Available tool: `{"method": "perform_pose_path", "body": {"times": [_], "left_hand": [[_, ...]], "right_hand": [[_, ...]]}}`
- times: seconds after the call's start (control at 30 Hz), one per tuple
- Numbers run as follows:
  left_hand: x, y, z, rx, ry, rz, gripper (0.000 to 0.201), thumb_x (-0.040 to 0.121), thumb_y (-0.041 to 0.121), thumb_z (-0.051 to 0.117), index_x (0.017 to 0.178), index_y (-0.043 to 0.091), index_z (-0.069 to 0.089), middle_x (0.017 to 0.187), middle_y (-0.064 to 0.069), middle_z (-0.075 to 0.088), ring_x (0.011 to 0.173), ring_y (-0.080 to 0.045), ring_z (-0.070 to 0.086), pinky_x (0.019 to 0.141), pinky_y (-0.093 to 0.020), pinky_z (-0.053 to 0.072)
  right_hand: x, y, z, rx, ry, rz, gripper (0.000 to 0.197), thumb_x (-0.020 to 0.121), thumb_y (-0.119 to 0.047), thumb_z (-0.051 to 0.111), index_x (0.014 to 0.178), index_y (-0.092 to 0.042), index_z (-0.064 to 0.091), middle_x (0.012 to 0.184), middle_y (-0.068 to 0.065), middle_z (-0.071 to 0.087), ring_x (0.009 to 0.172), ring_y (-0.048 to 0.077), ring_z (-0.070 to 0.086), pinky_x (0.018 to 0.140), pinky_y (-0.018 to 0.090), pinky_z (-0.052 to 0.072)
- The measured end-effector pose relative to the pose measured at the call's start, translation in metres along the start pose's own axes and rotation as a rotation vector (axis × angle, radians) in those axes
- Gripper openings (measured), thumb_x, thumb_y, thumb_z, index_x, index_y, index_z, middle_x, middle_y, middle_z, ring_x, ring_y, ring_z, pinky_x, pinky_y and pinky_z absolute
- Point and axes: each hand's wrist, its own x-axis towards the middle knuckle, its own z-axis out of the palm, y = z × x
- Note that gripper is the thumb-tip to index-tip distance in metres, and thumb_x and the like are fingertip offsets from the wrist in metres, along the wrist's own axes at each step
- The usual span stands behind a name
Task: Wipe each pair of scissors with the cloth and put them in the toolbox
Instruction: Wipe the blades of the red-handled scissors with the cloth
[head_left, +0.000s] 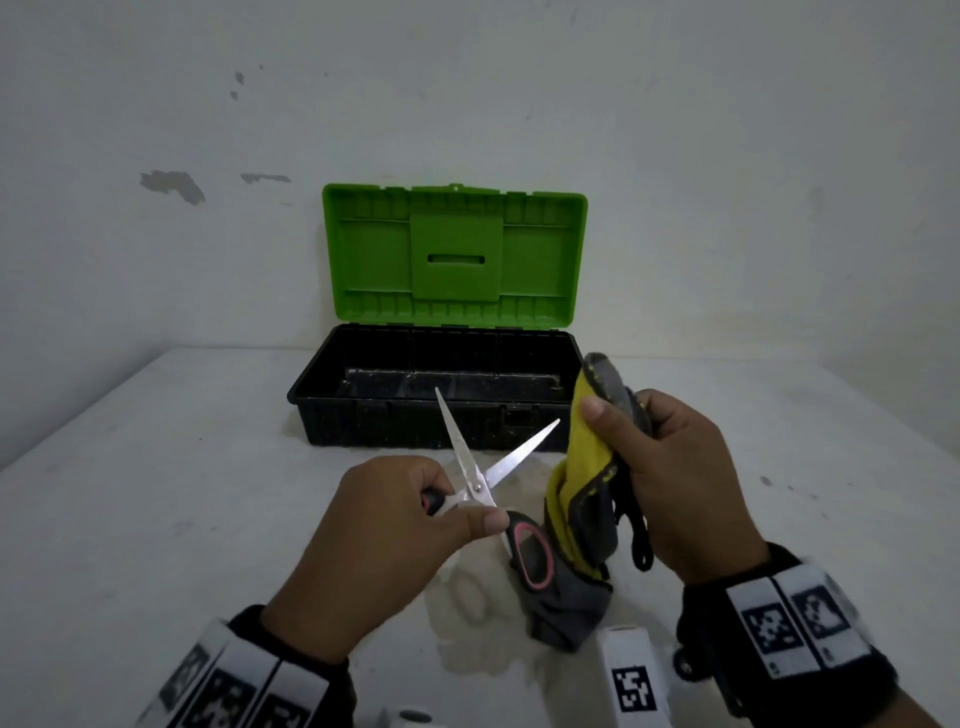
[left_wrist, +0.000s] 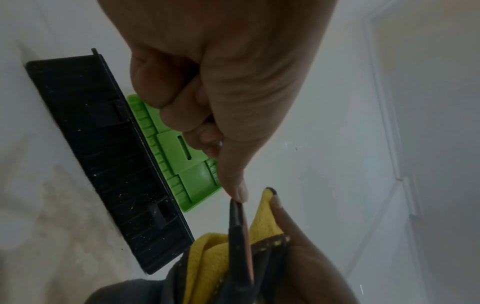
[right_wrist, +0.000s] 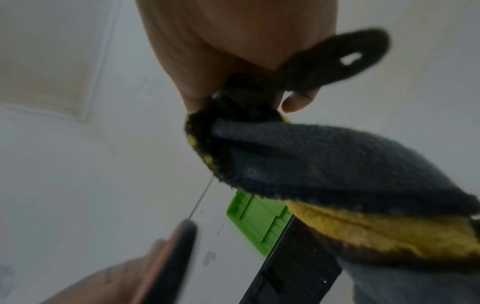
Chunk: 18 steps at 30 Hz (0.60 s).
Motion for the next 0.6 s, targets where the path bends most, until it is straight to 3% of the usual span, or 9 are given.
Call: {"method": "perform_pose_path", "body": {"times": [0.07,0.17,0.3,0.4,0.6], "left_hand": [[0.001,0.003,0.002,0.048,0.029,0.008,0.046,0.061,0.058,0.079,0.054,0.021,0.052,0.048,0.01,0.041,0.045,-0.003,0.04,0.047,-0.011,0.035],[0.001,0.009,0.006,0.136,0.049,0.009,0.046,0.066,0.058,0.078,0.054,0.029,0.044,0.051,0.011,0.041,0.047,-0.002,0.04,0.046,-0.013,0.027],[0.001,0.013,0.013,0.21,0.062,0.033,0.047,0.067,0.059,0.077,0.055,0.029,0.043,0.051,0.009,0.042,0.048,-0.004,0.039,0.05,-0.02,0.027],[-0.001,0.014,0.015,0.299,0.071,0.057,0.044,0.069,0.062,0.073,0.058,0.029,0.045,0.052,0.009,0.046,0.049,-0.005,0.042,0.05,-0.019,0.027],[-0.001,0.009,0.013,0.328,0.129,0.115,0.045,0.068,0.066,0.069,0.06,0.031,0.043,0.049,0.012,0.042,0.046,-0.003,0.039,0.048,-0.019,0.025]], "right_hand": [[-0.007,-0.01,0.001,-0.079,-0.067,-0.072,0.042,0.083,-0.033,0.077,0.067,0.0,0.056,0.057,0.021,0.049,0.046,0.018,0.044,0.044,0.029,0.038],[-0.015,-0.009,0.011,-0.17,-0.139,-0.13,0.042,0.082,-0.033,0.078,0.067,0.0,0.058,0.056,0.018,0.052,0.048,0.015,0.045,0.045,0.03,0.037],[-0.022,0.001,0.03,-0.266,-0.108,-0.127,0.045,0.08,-0.036,0.079,0.055,-0.014,0.048,0.047,-0.007,0.04,0.045,0.006,0.038,0.044,0.015,0.032],[-0.028,0.003,0.04,-0.267,-0.051,-0.122,0.05,0.081,-0.036,0.079,0.051,-0.022,0.041,0.044,-0.01,0.04,0.043,0.006,0.039,0.043,0.014,0.034],[-0.016,0.007,0.037,-0.233,0.046,-0.098,0.055,0.082,-0.034,0.079,0.051,-0.02,0.037,0.04,-0.009,0.037,0.04,0.006,0.035,0.042,0.015,0.032]]}}
